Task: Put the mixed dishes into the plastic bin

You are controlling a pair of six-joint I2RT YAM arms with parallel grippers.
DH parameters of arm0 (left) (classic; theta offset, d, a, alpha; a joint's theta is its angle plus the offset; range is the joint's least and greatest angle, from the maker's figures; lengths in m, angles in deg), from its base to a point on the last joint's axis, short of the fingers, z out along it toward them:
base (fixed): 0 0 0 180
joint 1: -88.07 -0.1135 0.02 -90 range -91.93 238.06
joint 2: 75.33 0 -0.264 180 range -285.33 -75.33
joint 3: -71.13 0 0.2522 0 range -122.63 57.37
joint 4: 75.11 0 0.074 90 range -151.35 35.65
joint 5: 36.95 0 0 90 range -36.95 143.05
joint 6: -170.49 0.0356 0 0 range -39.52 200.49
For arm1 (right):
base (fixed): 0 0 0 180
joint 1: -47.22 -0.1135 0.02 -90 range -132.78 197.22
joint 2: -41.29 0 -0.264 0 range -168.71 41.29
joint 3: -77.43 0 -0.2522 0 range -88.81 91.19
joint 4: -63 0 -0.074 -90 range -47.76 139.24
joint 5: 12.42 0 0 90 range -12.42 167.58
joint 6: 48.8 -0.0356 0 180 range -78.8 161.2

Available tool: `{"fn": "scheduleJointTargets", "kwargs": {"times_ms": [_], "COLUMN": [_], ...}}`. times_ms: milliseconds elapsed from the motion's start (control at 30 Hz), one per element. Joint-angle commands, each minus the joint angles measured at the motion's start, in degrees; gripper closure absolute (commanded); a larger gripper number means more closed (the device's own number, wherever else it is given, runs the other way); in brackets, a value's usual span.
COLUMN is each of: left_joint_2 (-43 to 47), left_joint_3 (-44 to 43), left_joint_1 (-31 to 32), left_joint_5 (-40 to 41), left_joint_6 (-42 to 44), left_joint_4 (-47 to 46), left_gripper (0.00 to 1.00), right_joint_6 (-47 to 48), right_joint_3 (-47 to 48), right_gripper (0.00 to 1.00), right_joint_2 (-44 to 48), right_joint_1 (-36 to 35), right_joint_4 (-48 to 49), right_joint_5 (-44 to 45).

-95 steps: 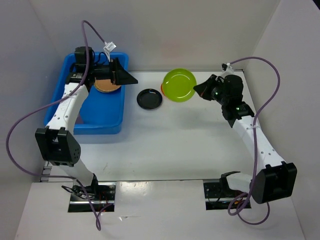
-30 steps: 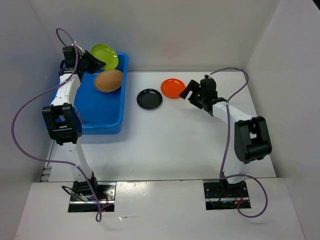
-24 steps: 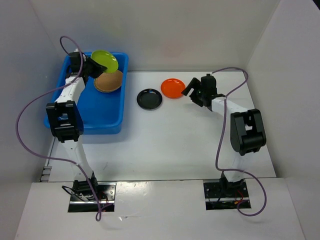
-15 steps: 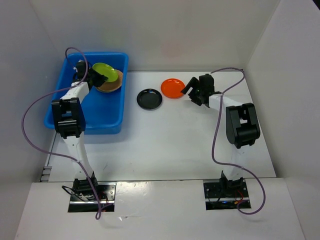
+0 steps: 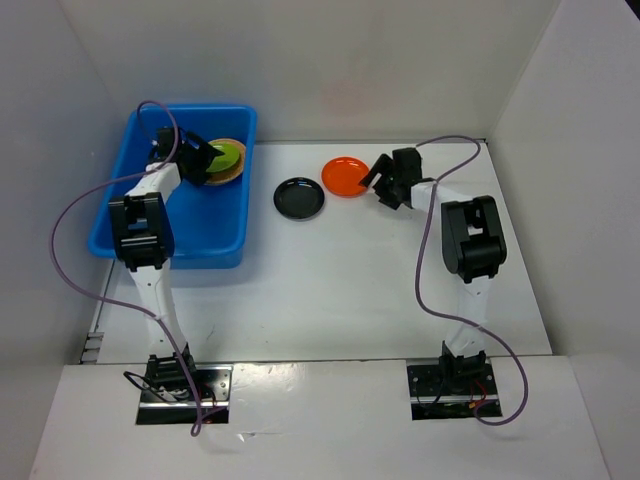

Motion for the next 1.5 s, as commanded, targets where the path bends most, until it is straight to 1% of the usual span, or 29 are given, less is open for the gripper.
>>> {"fn": "scheduleJointTargets", "kwargs": {"times_ms": [0, 33, 67, 133, 200, 233, 333, 400, 433, 533, 600, 633, 667, 767, 800, 933, 1000, 1067, 1100, 1167, 1200, 1267, 1367, 1400, 1467], "left_joint_2": [1.4, 1.9, 2.7, 4.3, 8.2, 10.6, 13.1, 14.3, 15.7, 19.3, 21.2, 23.4, 24.5, 30.0, 32.8, 39.3, 42.2, 43.5, 44.1, 44.7, 44.7, 44.7, 42.7, 41.6, 37.6], "left_joint_3": [-2.6, -4.0, -4.7, -4.7, -4.0, -3.3, -4.9, -5.5, -5.5, -3.2, -2.3, -2.3, -0.7, 3.2, 4.4, 9.2, 11.1, 12.9, 12.9, 13.4, 13.4, 13.4, 15.6, 15.6, 12.6], "left_joint_1": [-1.0, -1.0, -1.0, -1.0, -1.0, -0.4, 0.6, 1.2, 1.8, 2.4, 3.0, 3.0, 3.0, 3.6, 4.1, 4.7, 4.7, 5.2, 5.2, 5.2, 5.2, 5.2, 5.2, 5.2, 7.7], "left_joint_5": [-2.9, -2.9, -2.9, -1.0, 2.4, 6.0, 11.5, 13.0, 14.0, 16.5, 16.5, 16.5, 16.5, 13.6, 12.8, 10.1, 8.0, 6.8, 6.2, 5.4, 3.7, 0.8, -12.9, -22.1, -28.2], "left_joint_6": [2.2, 2.9, 4.8, 6.7, 10.3, 11.7, 18.1, 19.8, 20.5, 23.1, 24.5, 25.0, 25.0, 27.0, 27.0, 28.4, 28.4, 29.0, 29.0, 29.0, 29.0, 29.5, 28.9, 28.9, 30.3], "left_joint_4": [6.3, 8.6, 12.4, 14.9, 16.9, 18.2, 22.3, 23.5, 23.5, 23.5, 23.5, 22.8, 22.2, 19.0, 17.1, 13.0, 10.8, 10.3, 9.7, 9.6, 9.6, 8.0, 3.5, 2.6, 3.5], "left_gripper": [0.1, 0.06, 0.06, 0.03, 0.01, 0.01, 0.0, 0.0, 0.0, 0.0, 0.0, 0.0, 0.0, 0.0, 0.0, 0.0, 0.0, 0.0, 0.0, 0.0, 0.0, 0.0, 0.0, 0.0, 0.0], "right_joint_6": [-0.4, -0.4, 0.1, 0.2, 0.2, 0.7, 1.2, 1.2, 1.2, 1.2, 1.2, 1.2, 1.2, 0.2, -0.5, -1.7, -1.7, -2.4, -2.4, -2.9, -2.9, -2.3, 0.1, 0.7, 2.3], "right_joint_3": [3.9, 4.6, 4.7, 5.2, 5.2, 5.2, 7.2, 8.3, 9.1, 11.2, 11.8, 12.4, 12.9, 14.1, 14.1, 15.8, 15.8, 17.0, 17.0, 17.7, 17.7, 17.0, 14.5, 12.6, 10.2], "right_gripper": [0.12, 0.12, 0.12, 0.12, 0.12, 0.12, 0.14, 0.15, 0.17, 0.2, 0.23, 0.24, 0.29, 0.37, 0.39, 0.46, 0.55, 0.66, 0.83, 0.97, 1.0, 1.0, 1.0, 1.0, 1.0], "right_joint_2": [-1.8, -2.5, -2.6, -3.1, -3.6, -4.1, -5.4, -6.3, -7.0, -8.3, -8.8, -8.8, -9.3, -10.6, -11.5, -13.5, -14.2, -14.8, -15.3, -15.3, -15.3, -13.8, -9.2, -5.8, -1.8], "right_joint_1": [0.3, 0.3, 0.3, 0.3, 0.3, 0.3, 0.3, 0.3, 0.3, 0.3, 0.3, 0.3, 0.3, 0.3, 0.3, 0.3, 0.3, 0.3, 0.3, 0.3, 0.3, 0.3, 0.3, 0.3, 0.3], "right_joint_4": [-1.2, -1.9, -1.9, -1.9, -2.5, -2.5, -3.1, -3.6, -3.6, -3.6, -3.6, -3.6, -3.6, -4.1, -4.1, -4.1, -4.1, -4.1, -4.1, -4.6, -5.5, -5.5, -5.5, -5.5, -5.5], "right_joint_5": [0.7, 0.7, 0.7, 0.7, 0.7, 0.7, 0.7, 0.7, 0.7, 0.1, 0.1, 0.1, 0.1, -1.2, -1.2, -2.3, -2.9, -2.9, -2.9, -2.9, -2.9, -0.9, 1.7, 2.3, 3.7]}}
